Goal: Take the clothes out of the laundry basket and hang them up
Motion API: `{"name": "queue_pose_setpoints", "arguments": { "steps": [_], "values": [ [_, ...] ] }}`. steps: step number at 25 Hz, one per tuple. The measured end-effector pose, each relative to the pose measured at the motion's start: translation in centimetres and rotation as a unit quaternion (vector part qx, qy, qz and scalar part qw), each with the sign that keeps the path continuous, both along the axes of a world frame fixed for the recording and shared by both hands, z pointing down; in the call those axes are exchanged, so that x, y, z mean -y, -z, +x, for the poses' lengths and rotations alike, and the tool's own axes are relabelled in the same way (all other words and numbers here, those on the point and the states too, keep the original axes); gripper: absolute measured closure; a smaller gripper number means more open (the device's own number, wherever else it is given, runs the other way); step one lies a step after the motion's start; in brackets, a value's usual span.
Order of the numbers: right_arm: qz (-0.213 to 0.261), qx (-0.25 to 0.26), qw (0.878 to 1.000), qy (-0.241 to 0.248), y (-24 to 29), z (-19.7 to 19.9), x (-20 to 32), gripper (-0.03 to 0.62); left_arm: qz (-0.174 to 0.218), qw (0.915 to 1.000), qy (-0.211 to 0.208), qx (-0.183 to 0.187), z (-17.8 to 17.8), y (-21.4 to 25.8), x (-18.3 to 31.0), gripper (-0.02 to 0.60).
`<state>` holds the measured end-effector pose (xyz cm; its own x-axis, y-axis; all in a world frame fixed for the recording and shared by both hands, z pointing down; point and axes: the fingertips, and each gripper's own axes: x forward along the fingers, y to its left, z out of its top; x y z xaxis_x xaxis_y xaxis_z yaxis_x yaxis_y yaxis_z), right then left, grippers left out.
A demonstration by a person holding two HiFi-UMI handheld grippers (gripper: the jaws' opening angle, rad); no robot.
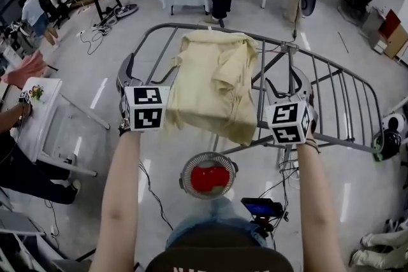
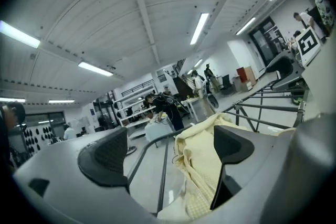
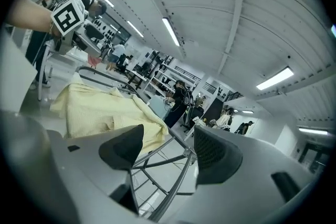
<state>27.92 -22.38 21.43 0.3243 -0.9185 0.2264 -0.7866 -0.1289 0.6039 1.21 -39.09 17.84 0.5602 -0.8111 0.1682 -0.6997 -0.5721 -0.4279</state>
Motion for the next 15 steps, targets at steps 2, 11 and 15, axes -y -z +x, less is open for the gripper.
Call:
{"name": "queue_pose_setpoints", "arguments": {
  "steps": [2, 11, 15],
  "values": [
    [0.003, 0.006, 1.000, 0.004, -0.6, -1.0, -1.2, 0.301, 0.004, 0.9999, -0.009, -0.010, -1.0, -0.2, -1.6, 0.072],
    [0.038, 0.070, 0.996, 0.029, -1.8, -6.8, -7.4, 0.301, 0.017, 0.9989, -0.028, -0.032, -5.9, -1.8, -7.9, 0.072],
    [0.046, 0.083, 0.995, 0.021, -1.9, -8.6, -11.0, 0.301, -0.003, 0.9969, -0.037, -0.069, -7.6, -2.7, -10.5, 0.072]
  ]
}}
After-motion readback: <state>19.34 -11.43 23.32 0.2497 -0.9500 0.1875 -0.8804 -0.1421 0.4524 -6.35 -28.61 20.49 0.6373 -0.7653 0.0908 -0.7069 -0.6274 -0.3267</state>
